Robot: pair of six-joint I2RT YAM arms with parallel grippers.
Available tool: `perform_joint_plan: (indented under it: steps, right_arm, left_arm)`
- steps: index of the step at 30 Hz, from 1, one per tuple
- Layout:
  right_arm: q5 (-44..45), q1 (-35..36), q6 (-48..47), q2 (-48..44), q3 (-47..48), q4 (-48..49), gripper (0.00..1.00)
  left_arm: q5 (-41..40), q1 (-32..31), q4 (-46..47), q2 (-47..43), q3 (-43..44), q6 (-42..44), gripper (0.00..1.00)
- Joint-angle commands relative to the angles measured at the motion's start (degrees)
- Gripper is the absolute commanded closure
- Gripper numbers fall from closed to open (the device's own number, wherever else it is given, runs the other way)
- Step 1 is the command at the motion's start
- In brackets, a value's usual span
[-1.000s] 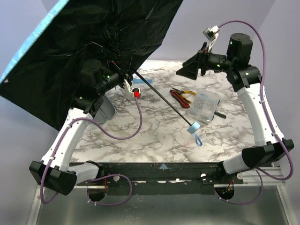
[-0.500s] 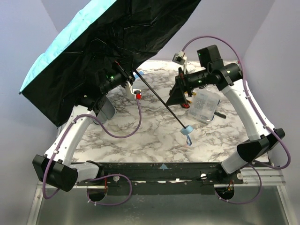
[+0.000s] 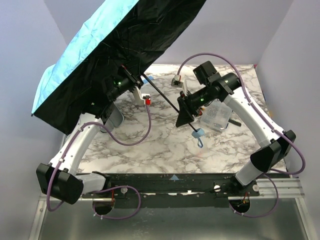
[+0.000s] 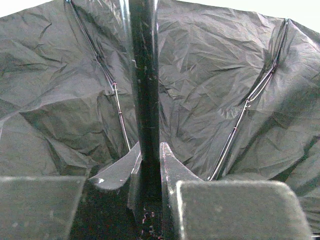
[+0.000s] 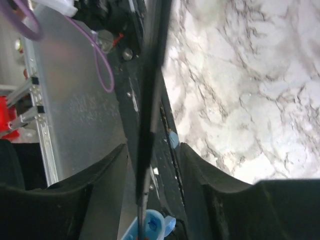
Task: Open the umbrella
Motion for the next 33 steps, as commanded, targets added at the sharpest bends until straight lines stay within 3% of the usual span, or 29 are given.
perform_joint_plan:
  steps: [1, 5, 11, 16, 25, 33]
  right_arm:
    - [5.2, 0.0, -5.0, -0.1, -4.4, -3.7, 0.58]
    - [6.7, 0.0, -5.9, -1.7, -8.4, -3.1, 0.74]
    - [7.5, 0.0, -9.3, -2.7, -12.0, -5.5, 0.82]
    - [7.7, 0.0, -12.9, -2.8, -12.2, -8.5, 1.00]
    - [8.1, 0.0, -15.4, -4.2, -13.4, -10.8, 1.00]
    - [9.3, 0.0, -15.3, -5.5, -16.1, -10.4, 1.00]
  left_arm:
    - [-1.3, 1.6, 5.6, -1.1, 0.2, 2.2, 1.00]
    - [-1.1, 3.5, 5.3, -0.9, 0.2, 3.3, 1.00]
    - [-1.1, 7.0, 7.2, -0.2, 0.0, 4.0, 1.00]
    - [-2.9, 9.6, 7.8, 0.7, 0.1, 5.0, 1.00]
    - [-7.9, 15.1, 14.2, 4.5, 0.3, 6.3, 0.96]
    - [-12.0, 18.6, 18.3, 8.6, 3.6, 6.5, 0.86]
